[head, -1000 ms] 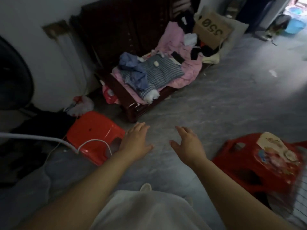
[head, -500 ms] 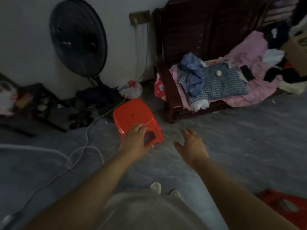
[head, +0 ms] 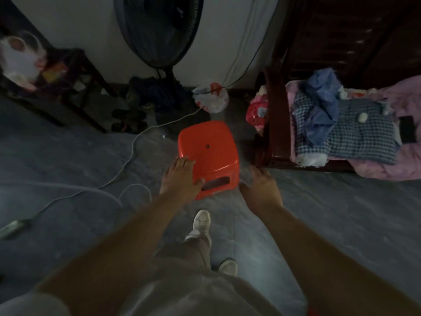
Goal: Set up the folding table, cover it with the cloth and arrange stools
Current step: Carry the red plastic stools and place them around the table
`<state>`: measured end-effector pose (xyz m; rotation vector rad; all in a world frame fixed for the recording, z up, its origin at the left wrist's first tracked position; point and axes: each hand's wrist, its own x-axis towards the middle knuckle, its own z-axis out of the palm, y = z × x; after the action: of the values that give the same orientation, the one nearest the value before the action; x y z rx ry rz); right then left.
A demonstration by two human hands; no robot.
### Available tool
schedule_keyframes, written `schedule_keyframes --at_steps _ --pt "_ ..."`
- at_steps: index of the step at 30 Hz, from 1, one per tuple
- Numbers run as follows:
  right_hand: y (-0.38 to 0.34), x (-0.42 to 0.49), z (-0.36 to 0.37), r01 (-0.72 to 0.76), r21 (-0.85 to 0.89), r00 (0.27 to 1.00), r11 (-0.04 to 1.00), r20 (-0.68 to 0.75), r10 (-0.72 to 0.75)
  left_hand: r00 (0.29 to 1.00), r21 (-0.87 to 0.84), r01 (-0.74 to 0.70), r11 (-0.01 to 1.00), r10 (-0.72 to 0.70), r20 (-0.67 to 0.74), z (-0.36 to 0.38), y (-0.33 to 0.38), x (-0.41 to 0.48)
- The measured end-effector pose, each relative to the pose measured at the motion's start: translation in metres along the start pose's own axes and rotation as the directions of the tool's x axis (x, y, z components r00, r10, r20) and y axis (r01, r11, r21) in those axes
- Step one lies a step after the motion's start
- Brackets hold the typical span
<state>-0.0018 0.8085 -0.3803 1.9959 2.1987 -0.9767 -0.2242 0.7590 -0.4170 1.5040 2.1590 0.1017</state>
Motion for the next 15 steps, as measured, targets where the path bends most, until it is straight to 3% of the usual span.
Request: schedule_keyframes --at_steps 8,15 --pt "-0.027 0.120 0.026 -0.106 -0.034 0.992 0.994 0.069 0.108 0.982 -0.071 0.176 0.982 -0.171 0.076 0.018 -0.022 0.119" --pt "-0.009 0.250 0.080 -0.130 -0.006 0.981 0.992 0.143 0.129 0.931 -0.118 0.346 0.931 -0.325 0.165 0.087 -0.036 0.217"
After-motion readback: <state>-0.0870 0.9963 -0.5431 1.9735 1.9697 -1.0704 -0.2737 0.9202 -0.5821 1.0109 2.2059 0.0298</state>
